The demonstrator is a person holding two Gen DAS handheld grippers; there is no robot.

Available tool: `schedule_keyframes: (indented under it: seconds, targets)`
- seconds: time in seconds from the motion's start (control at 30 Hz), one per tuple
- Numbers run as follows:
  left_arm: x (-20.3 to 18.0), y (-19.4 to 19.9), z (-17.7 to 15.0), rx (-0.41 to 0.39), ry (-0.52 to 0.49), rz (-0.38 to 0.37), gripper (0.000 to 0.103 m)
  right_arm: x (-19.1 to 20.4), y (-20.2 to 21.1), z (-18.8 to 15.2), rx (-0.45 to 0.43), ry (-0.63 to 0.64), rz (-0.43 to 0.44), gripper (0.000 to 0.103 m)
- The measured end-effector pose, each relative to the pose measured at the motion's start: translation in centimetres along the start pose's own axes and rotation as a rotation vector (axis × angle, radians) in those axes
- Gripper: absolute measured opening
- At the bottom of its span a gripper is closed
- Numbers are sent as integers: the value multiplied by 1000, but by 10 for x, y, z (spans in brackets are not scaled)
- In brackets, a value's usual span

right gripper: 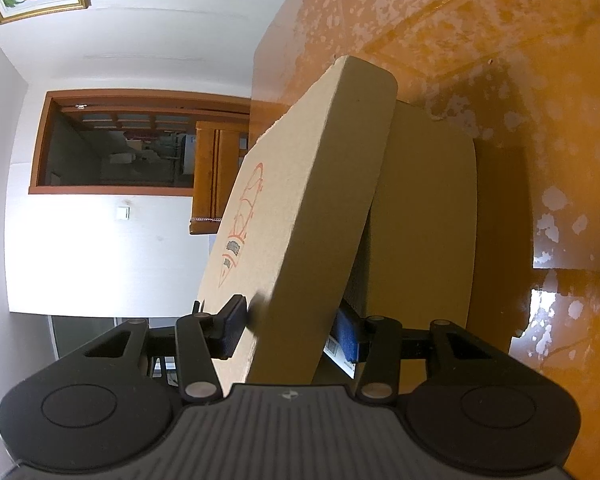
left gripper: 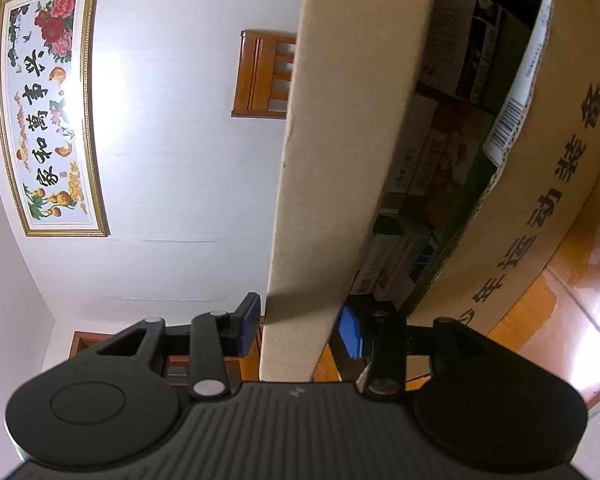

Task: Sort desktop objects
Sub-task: 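Lower the upright flat brown box onto the cardboard box with both grippers, then open both grippers to let the flat box tip down onto the cardboard box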

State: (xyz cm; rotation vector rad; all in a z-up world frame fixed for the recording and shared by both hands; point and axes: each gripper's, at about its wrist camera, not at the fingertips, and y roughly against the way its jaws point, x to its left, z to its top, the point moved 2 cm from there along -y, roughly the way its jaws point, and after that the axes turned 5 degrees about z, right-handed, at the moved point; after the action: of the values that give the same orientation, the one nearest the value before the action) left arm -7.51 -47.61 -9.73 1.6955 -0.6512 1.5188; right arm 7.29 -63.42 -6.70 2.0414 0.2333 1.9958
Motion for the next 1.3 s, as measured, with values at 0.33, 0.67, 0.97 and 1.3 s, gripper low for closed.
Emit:
schedule_keyframes:
  seconds: [0.33,0.67,0.97,1.3]
  targets:
    - [-1,2,-1,-12,-24,4,59,1,0,-2,2,-6,-16,53]
    - [-1,7,-3,-16,-31,-9,76,-1,-6,-2,17,-15,-31,53]
    - [8,13,-13,-12,-8,-47,80,-2,-6,-3,24,-24,-29,53]
    - [48,0,-32,133,261,-157,84,-6,-4,-3,21,-35,-29,53]
